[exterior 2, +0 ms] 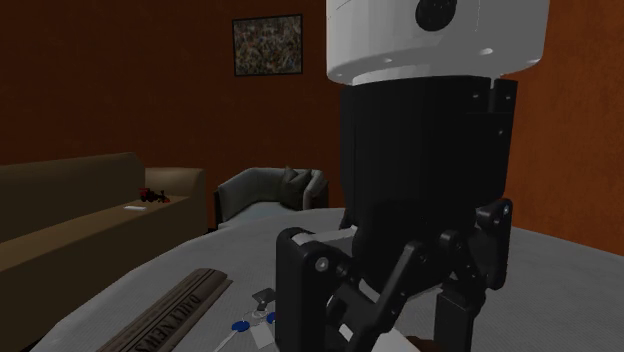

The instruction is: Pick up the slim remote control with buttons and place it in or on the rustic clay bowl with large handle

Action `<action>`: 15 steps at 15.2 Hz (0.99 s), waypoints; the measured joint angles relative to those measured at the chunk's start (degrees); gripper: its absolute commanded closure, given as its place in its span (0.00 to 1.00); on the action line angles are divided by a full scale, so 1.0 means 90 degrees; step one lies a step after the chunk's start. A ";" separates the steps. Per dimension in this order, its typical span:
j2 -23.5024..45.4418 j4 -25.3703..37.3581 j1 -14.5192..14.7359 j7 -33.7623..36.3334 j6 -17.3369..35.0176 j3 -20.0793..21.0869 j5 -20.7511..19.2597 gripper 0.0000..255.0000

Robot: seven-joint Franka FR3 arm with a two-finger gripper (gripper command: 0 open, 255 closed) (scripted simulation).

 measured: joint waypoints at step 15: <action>-0.0290 0.0600 0.0007 0.0014 -0.0886 0.0181 0.0063 0.00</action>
